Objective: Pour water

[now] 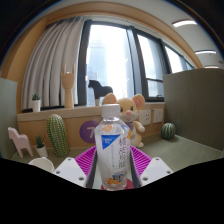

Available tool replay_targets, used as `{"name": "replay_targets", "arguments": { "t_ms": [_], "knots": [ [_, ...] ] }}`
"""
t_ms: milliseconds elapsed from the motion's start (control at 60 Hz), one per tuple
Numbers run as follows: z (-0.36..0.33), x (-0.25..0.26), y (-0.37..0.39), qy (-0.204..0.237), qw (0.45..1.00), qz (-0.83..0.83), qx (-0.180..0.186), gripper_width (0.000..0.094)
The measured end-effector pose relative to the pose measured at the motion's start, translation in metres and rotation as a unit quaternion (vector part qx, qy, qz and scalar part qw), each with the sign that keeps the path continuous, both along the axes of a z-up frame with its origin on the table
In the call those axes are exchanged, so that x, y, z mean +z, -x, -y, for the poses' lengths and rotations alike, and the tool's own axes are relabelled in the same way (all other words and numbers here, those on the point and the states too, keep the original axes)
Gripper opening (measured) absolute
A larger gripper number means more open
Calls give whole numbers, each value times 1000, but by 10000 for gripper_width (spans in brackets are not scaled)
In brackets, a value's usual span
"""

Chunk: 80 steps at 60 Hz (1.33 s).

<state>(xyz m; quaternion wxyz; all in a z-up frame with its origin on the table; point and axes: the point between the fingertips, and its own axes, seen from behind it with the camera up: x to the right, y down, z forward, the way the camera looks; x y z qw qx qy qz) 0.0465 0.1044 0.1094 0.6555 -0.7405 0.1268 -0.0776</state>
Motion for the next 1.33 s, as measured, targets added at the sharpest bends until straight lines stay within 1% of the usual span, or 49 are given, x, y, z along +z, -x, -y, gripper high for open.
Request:
{"name": "replay_targets", "arguments": {
  "t_ms": [33,67,100,200,400,500,650,783,917,1333],
  "knots": [
    [2,-5,2,10,1000,-8,6,582],
    [6,-10,4,20,1000,-14,12,651],
    [11,-13,7,23,999,-18,14,700],
    [31,-19,13,36,999,-23,18,732],
    [100,-23,37,80,996,21,18,735],
    [141,-12,59,89,995,29,38,736],
    [193,13,90,76,995,23,62,745],
    [229,31,109,64,995,24,74,745],
    [252,48,132,42,993,19,104,743],
    [305,80,168,37,990,30,131,744]
  ]
}}
